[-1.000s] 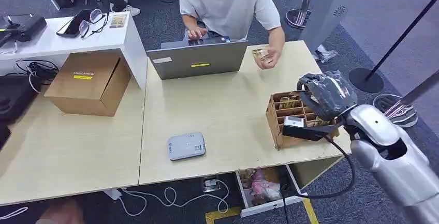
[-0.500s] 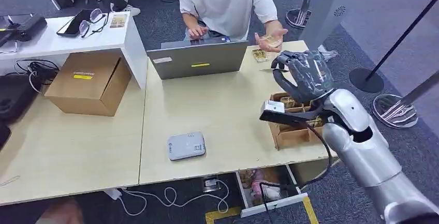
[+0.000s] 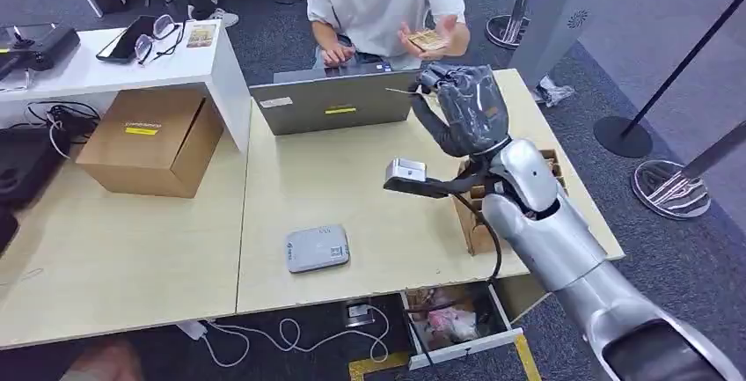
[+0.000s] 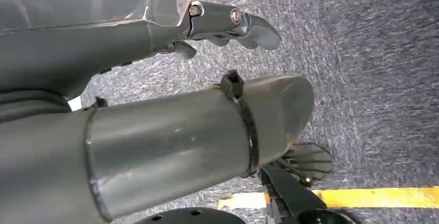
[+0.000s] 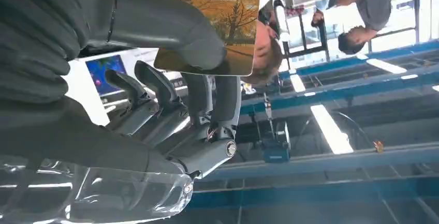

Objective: Pass the card to the sensor for recognition and then transmit it.

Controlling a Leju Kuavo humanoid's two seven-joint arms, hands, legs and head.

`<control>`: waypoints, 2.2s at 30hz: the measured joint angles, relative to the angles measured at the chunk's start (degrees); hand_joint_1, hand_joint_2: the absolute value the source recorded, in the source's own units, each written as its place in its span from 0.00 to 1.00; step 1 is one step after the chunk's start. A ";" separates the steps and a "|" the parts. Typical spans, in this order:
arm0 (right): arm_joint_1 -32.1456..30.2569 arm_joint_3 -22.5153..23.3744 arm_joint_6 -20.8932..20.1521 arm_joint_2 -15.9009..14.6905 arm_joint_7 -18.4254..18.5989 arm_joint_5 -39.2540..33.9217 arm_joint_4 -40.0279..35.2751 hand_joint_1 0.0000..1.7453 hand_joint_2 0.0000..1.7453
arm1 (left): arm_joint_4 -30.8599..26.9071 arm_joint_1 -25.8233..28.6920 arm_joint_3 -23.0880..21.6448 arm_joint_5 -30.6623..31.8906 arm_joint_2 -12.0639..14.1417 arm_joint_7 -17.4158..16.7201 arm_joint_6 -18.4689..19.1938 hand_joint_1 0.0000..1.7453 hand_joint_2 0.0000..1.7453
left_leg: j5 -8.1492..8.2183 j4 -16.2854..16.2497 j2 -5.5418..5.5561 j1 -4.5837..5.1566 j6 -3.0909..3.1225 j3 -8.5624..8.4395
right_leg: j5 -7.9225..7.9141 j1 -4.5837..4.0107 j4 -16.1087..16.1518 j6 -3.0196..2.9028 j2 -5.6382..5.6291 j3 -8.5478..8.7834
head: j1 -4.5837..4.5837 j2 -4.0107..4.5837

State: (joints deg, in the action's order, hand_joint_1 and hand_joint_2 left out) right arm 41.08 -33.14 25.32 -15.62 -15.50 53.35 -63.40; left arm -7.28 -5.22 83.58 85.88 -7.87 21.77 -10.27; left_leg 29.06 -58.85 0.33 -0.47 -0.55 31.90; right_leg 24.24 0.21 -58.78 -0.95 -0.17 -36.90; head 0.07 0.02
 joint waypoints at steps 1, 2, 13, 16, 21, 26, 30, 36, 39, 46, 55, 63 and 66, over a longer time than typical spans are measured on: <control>0.62 -0.63 1.37 0.74 0.39 0.95 1.15 1.00 1.00 | 0.00 0.00 0.00 0.00 0.09 -0.02 -0.04 0.00 0.00 | 0.00 0.00 0.00 0.00 0.00 0.00 | 0.00 0.00 0.00 0.00 0.00 0.00 | 0.00 0.00; 1.28 -1.22 2.63 1.33 0.83 2.09 2.33 1.00 1.00 | 0.00 -0.01 0.00 0.00 0.13 -0.06 -0.11 0.00 0.00 | 0.00 0.00 -0.01 0.00 0.00 -0.01 | 0.00 0.00 0.00 0.00 0.00 0.00 | 0.00 0.00; 10.88 -8.20 8.19 6.91 7.34 11.82 17.77 1.00 1.00 | 0.02 0.11 0.00 0.00 2.03 -1.31 2.34 0.00 0.00 | -0.04 0.00 0.01 -0.01 -0.05 -0.03 | -0.05 -0.01 -0.01 -0.06 0.00 0.00 | -0.02 0.00; 13.21 -8.96 8.10 8.15 7.65 11.04 22.09 1.00 1.00 | 0.02 0.11 0.00 0.00 2.23 -1.38 1.90 0.00 0.00 | -0.05 0.00 0.00 -0.01 -0.06 -0.03 | -0.05 -0.01 -0.02 -0.07 0.00 0.00 | 0.02 0.00; 15.68 -9.72 7.78 9.46 8.30 10.90 27.09 1.00 1.00 | 0.02 0.14 0.00 0.00 2.34 -1.35 1.44 0.00 0.00 | -0.05 0.00 0.01 -0.01 -0.06 -0.03 | -0.05 -0.01 -0.02 -0.06 0.01 0.00 | 0.00 0.00; 16.59 -10.42 7.89 10.03 9.81 11.19 29.81 1.00 1.00 | 0.15 0.14 0.00 0.00 2.30 -1.29 1.22 0.00 0.00 | -0.05 0.00 0.01 0.00 -0.06 -0.04 | -0.05 -0.01 -0.01 -0.06 0.01 0.00 | 0.00 0.00; 16.71 -10.66 8.24 10.09 10.51 11.28 30.90 1.00 1.00 | 0.31 0.14 0.00 0.00 2.27 -1.22 1.05 0.00 0.00 | -0.04 0.00 0.01 0.00 -0.06 -0.04 | -0.05 -0.01 -0.01 -0.06 0.01 0.00 | 0.00 0.00; 16.81 -10.69 8.43 10.07 10.78 11.76 32.04 1.00 1.00 | 0.31 0.14 0.00 0.00 2.12 -0.92 0.87 0.00 0.00 | -0.05 0.00 0.01 0.00 -0.06 -0.05 | -0.05 -0.01 -0.01 -0.06 0.01 0.00 | 0.00 0.00; 16.83 -10.69 8.37 10.07 10.77 11.76 32.43 0.00 1.00 | 0.31 0.14 0.00 0.00 2.03 -0.90 0.81 0.00 0.00 | -0.05 0.00 0.01 0.00 -0.06 -0.06 | -0.05 -0.01 -0.01 -0.07 0.01 0.00 | 0.00 0.00; 16.88 -10.75 7.99 10.12 10.62 11.78 32.80 0.00 1.00 | 0.31 0.13 0.00 0.00 1.77 -0.90 0.57 0.00 0.00 | -0.05 0.00 0.01 -0.01 -0.06 -0.04 | -0.05 -0.01 -0.01 -0.07 0.01 0.00 | 0.00 0.00; 16.87 -10.77 7.73 10.77 10.23 11.60 32.78 0.00 1.00 | 0.31 0.13 0.00 -0.02 1.68 -1.11 0.13 0.00 0.00 | -0.05 0.00 0.00 0.00 -0.06 -0.05 | -0.05 -0.01 -0.01 -0.07 0.01 0.00 | 0.00 0.00; 16.63 -10.62 8.32 11.10 7.95 9.74 31.45 0.00 0.00 | 0.31 0.12 0.26 -0.04 1.44 -1.29 0.00 0.00 0.00 | -0.05 0.00 0.00 0.00 -0.06 -0.07 | -0.05 -0.01 -0.01 -0.07 0.00 -0.01 | 0.00 0.00; 15.63 -10.23 8.37 11.08 6.67 7.76 29.46 0.00 0.00 | 0.31 0.12 0.50 -0.07 1.31 -1.31 -0.09 0.00 0.00 | -0.05 0.00 0.00 0.00 -0.06 -0.07 | -0.05 -0.01 -0.01 -0.07 0.00 -0.01 | 0.02 0.00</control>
State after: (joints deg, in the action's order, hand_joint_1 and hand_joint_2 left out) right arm 56.72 -43.37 33.68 -4.55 -8.83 61.12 -33.94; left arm -6.97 -5.10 84.08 85.81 -6.56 20.46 -10.36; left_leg 29.02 -58.85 0.33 -0.48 -0.61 31.83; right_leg 24.19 0.20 -58.80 -1.01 -0.17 -36.91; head 0.09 0.02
